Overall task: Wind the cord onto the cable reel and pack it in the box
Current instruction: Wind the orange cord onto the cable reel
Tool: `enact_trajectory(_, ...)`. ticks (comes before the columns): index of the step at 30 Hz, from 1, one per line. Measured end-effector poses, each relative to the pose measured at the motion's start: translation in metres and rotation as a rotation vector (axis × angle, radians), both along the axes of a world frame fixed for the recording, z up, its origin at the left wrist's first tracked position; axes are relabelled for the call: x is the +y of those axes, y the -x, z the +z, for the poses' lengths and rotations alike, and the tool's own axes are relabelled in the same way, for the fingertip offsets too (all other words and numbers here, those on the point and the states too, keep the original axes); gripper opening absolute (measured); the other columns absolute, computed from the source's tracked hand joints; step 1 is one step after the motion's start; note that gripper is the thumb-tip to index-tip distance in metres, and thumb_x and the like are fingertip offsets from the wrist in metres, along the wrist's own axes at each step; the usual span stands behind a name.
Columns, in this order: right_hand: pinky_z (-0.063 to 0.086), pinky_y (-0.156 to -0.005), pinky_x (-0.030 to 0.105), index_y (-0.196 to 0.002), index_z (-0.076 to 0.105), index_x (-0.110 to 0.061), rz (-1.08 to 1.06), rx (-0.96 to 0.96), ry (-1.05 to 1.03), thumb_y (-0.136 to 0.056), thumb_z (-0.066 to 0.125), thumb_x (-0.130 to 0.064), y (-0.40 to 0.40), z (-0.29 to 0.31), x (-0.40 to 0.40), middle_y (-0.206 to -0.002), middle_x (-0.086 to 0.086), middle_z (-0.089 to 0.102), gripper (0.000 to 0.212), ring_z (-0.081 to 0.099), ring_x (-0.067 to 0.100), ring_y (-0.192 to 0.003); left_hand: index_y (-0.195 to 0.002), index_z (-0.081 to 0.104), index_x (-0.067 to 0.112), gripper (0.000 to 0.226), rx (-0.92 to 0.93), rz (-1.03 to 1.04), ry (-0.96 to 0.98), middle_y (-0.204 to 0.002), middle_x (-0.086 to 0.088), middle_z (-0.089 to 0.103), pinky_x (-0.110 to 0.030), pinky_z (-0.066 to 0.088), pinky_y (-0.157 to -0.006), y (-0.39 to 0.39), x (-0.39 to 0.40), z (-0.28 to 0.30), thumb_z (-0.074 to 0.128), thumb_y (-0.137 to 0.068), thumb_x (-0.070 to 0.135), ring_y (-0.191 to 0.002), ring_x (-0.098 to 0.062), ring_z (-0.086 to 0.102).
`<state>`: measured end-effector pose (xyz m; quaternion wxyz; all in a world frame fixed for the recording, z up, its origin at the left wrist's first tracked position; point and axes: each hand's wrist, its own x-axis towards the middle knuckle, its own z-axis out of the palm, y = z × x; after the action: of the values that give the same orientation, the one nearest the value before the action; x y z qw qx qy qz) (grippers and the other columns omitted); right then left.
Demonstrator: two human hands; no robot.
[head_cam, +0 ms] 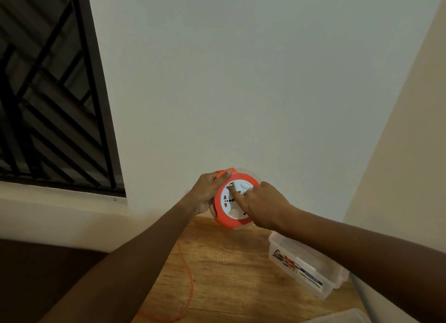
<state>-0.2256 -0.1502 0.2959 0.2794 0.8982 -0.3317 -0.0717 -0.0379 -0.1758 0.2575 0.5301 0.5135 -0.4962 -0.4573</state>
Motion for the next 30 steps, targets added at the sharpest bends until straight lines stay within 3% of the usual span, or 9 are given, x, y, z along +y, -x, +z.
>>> enact_trajectory(3, 0.051, -0.091, 0.046, -0.138, 0.049, -0.017, 0.136, 0.091, 0.012, -0.074, 0.083, -0.032, 0.004, 0.006, -0.004, -0.138, 0.016, 0.052, 0.074, 0.056, 0.035, -0.117, -0.105, 0.07, 0.026, 0.024, -0.005, 0.002, -0.014, -0.107, -0.006, 0.079, -0.044, 0.065, -0.082, -0.002, 0.001, -0.002, 0.061, -0.095, 0.047, -0.091, -0.03, 0.078)
enact_trajectory(6, 0.053, -0.088, 0.048, -0.131, 0.059, -0.022, 0.227, 0.201, -0.04, -0.069, 0.087, -0.027, 0.007, 0.01, -0.005, -0.142, 0.016, 0.048, 0.069, 0.052, 0.036, -0.122, -0.111, 0.069, 0.025, 0.031, -0.011, -0.017, -0.027, -0.11, -0.007, 0.078, -0.048, 0.063, -0.087, -0.001, 0.0, -0.005, 0.061, -0.094, 0.049, -0.094, -0.031, 0.077)
enact_trajectory(12, 0.044, -0.101, 0.049, -0.146, 0.037, -0.034, 0.226, 0.278, -0.003, -0.084, 0.074, -0.032, 0.007, 0.013, -0.008, -0.155, 0.015, 0.028, 0.073, 0.038, 0.037, -0.132, -0.113, 0.07, 0.021, 0.03, -0.014, -0.046, -0.03, -0.105, -0.005, 0.079, -0.042, 0.065, -0.081, 0.004, 0.0, -0.004, 0.062, -0.096, 0.045, -0.09, -0.03, 0.078)
enact_trajectory(18, 0.041, -0.103, 0.053, -0.152, 0.024, -0.033, 0.121, 0.298, 0.021, -0.087, 0.07, -0.036, -0.001, -0.001, -0.012, -0.153, 0.019, 0.031, 0.079, 0.046, 0.041, -0.128, -0.107, 0.072, 0.024, 0.026, -0.024, -0.047, -0.013, -0.099, -0.002, 0.081, -0.036, 0.065, -0.072, 0.005, -0.001, -0.001, 0.062, -0.096, 0.045, -0.086, -0.026, 0.078)
enact_trajectory(24, 0.045, -0.101, 0.045, -0.154, 0.0, -0.027, -0.103, -0.054, -0.196, -0.093, 0.061, -0.039, -0.006, -0.008, -0.009, -0.152, 0.011, 0.037, 0.087, 0.051, 0.033, -0.127, -0.118, 0.068, 0.025, 0.033, -0.057, -0.009, -0.014, -0.112, -0.002, 0.078, -0.038, 0.066, -0.075, 0.003, -0.005, -0.003, 0.062, -0.096, 0.048, -0.09, -0.026, 0.078)
enact_trajectory(30, 0.048, -0.097, 0.042, -0.155, -0.003, -0.021, -0.184, -0.14, -0.248, -0.093, 0.061, -0.037, -0.01, -0.008, -0.005, -0.149, 0.012, 0.04, 0.091, 0.055, 0.031, -0.122, -0.115, 0.07, 0.024, 0.033, -0.035, 0.002, -0.012, -0.111, -0.004, 0.078, -0.046, 0.064, -0.084, 0.004, -0.008, -0.002, 0.063, -0.094, 0.049, -0.093, -0.028, 0.078)
